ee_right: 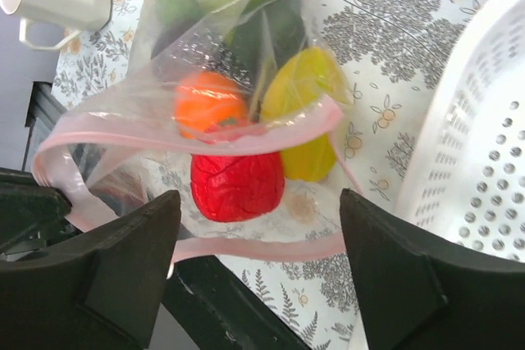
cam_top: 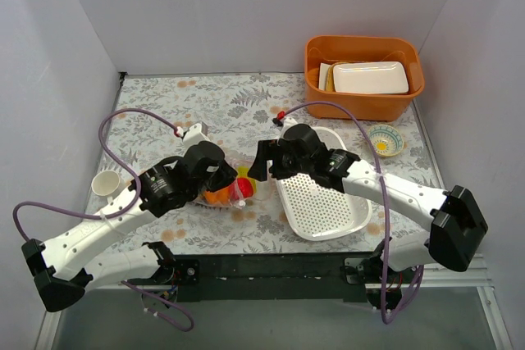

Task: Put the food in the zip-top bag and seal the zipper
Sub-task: Place the fake fruit in the zipper food storage bag.

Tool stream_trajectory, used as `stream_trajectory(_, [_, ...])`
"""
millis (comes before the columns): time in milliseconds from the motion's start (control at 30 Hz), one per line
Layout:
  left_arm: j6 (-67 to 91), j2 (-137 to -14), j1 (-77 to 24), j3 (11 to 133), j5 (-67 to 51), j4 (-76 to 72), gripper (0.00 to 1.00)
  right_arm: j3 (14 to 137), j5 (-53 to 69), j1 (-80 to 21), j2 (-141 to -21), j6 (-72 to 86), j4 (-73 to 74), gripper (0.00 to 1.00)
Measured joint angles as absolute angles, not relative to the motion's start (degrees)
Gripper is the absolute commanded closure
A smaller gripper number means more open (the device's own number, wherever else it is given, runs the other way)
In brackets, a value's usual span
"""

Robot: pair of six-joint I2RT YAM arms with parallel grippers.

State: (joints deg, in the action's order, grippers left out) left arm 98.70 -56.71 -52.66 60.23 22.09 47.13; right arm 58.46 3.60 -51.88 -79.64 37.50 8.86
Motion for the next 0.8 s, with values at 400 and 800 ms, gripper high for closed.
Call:
stream_trajectory(400, [99.8,-56.2,-52.6,63.0,25.1,49.5,0.98,57.2,2.6,-51.9,-77.3,43.0,15.9,0.45])
stream_trajectory(800, [100.4,-55.9,-52.6,63.4,26.4,50.2,0.98,57.2,2.0,-52.4,-80.1,47.0,20.3,0.48])
